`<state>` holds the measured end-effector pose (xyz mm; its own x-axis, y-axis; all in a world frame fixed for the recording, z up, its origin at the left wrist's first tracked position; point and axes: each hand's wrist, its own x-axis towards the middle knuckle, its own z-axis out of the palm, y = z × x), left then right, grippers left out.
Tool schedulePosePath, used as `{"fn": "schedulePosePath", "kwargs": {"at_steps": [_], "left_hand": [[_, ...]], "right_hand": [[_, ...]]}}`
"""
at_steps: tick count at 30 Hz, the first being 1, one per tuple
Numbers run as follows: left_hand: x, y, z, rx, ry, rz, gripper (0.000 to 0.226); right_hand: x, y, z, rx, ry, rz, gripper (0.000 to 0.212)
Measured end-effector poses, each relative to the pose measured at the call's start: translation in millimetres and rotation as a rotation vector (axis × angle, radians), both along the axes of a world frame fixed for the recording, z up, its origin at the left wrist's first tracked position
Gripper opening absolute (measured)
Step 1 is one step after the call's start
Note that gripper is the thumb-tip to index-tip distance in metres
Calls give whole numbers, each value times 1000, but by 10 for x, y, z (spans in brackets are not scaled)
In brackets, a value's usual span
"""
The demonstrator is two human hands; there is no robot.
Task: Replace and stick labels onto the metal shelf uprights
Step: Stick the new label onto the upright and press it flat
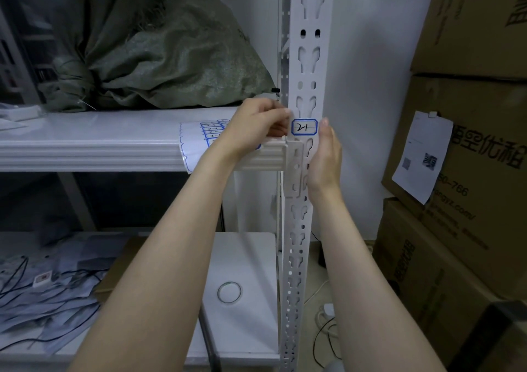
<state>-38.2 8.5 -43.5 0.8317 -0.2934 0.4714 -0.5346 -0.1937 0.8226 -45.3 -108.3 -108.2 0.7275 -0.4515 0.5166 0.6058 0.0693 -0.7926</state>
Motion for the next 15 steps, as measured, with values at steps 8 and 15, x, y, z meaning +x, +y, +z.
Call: {"fn": "schedulePosePath", "kwargs": {"at_steps": [8,15], "left_hand": [[-1,42,-20,90,-57,11,33],[-11,39,-20,92,-61,12,30]], "right_hand": [[25,-6,17,-10,29,-51,25],[32,2,48,26,45,-66,22]]}}
